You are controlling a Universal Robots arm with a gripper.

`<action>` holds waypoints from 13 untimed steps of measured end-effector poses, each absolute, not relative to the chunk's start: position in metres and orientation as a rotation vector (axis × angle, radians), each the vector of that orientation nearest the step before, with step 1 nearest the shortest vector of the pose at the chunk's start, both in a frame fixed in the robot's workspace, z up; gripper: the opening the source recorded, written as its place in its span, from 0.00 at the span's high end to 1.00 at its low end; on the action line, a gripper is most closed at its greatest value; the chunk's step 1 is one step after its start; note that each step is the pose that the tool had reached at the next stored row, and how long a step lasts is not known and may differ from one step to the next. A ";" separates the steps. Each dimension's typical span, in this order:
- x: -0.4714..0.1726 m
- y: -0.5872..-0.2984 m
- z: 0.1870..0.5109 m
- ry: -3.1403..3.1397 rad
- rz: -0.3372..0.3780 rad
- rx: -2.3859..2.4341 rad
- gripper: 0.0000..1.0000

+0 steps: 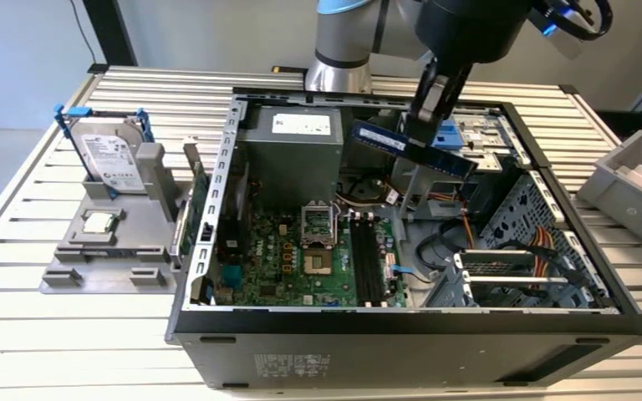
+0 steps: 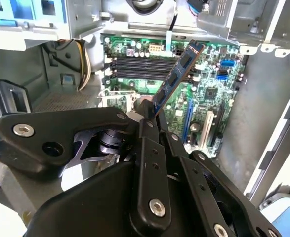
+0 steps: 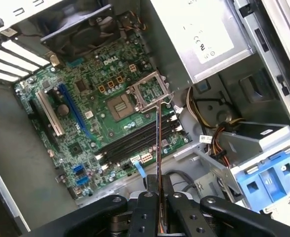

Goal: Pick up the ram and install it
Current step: 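Insert the ram into the slot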

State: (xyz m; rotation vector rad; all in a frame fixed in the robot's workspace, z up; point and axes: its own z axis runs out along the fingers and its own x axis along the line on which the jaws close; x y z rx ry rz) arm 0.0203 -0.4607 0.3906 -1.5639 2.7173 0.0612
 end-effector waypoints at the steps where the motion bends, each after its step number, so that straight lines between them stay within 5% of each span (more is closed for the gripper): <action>1: 0.020 -0.461 0.391 2.726 0.061 -1.549 1.00; 13: 0.020 -0.463 0.390 2.819 0.060 -1.366 1.00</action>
